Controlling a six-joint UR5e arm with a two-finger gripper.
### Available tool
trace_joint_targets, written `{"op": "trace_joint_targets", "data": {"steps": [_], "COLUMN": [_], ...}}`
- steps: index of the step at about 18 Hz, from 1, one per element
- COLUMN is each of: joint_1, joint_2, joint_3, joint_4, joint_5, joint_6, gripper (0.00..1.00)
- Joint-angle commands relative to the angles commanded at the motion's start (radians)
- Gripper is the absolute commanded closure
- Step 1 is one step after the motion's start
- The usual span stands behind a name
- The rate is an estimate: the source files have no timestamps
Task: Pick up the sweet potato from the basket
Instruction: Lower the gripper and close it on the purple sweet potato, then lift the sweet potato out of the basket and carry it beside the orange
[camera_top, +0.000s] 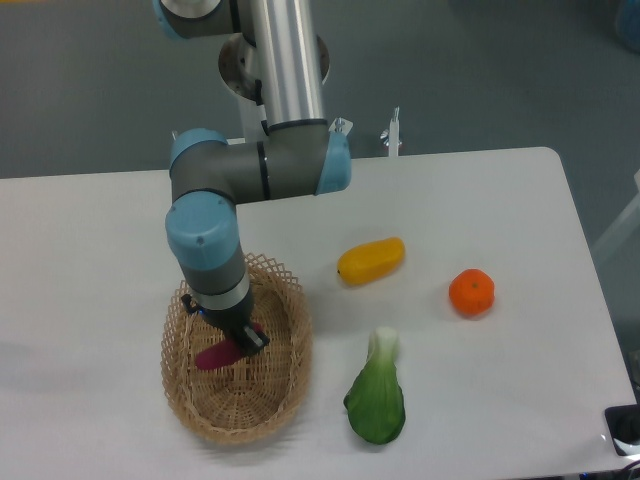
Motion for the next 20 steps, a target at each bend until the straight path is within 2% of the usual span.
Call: {"op": "trace_joint_targets", "data": {"steps": [2, 5, 9, 11, 20], "joint_1": [0.045, 0.109, 0.228, 0.276, 0.436], "joint_2": [0.005, 0.006, 0.038, 0.052, 0.071], "joint_3": [0.028, 0.078, 0.14, 0.144, 0.138], "joint_4": [-0.009, -0.052, -0.159, -0.193, -0.247], "joint_5": [-0.003, -0.012, -0.115, -0.121, -0.118], "joint_6": [0.003, 0.032, 0.099, 0.179, 0.392], "gripper": [0.74, 0.74, 0.74, 0.74, 0.74]}}
